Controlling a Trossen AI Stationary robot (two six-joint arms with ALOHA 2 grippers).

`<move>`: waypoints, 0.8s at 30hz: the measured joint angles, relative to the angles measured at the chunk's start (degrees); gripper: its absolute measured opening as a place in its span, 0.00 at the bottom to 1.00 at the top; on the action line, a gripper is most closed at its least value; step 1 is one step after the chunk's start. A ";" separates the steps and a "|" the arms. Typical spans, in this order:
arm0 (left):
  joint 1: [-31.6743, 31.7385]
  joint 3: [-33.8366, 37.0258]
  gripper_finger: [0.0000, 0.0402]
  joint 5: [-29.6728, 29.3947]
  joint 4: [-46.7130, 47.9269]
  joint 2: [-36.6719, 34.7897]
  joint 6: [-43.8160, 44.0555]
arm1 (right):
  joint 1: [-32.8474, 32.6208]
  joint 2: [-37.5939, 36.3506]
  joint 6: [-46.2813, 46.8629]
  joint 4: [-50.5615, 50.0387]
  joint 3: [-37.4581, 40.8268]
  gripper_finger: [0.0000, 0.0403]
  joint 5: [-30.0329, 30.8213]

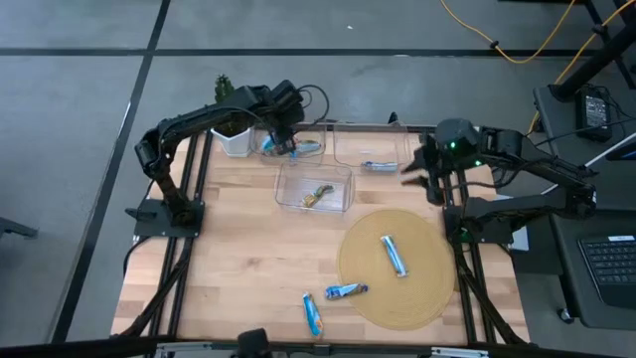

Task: Pick and place Granola Bars by type
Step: Put the yellow granola bar into the bottom transparent bin

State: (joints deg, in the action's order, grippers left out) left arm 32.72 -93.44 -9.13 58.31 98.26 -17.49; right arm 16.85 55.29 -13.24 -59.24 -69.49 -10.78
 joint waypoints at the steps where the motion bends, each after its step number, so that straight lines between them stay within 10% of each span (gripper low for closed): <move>1: -0.85 -1.23 0.33 0.02 -0.11 0.00 0.26 | -1.07 0.02 1.14 -1.77 0.00 0.35 -1.00; 10: -9.53 -8.67 0.32 -1.07 -5.15 -0.13 1.91 | -12.67 1.15 9.14 -13.25 1.09 0.35 3.14; 24: -13.62 -9.01 0.32 -4.44 -7.63 -0.30 1.72 | -17.48 2.80 40.54 3.95 21.46 0.36 -4.94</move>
State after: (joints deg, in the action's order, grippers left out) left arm 19.10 -102.45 -13.56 50.68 97.96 -15.77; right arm -0.64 58.09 27.29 -55.29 -48.04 -15.73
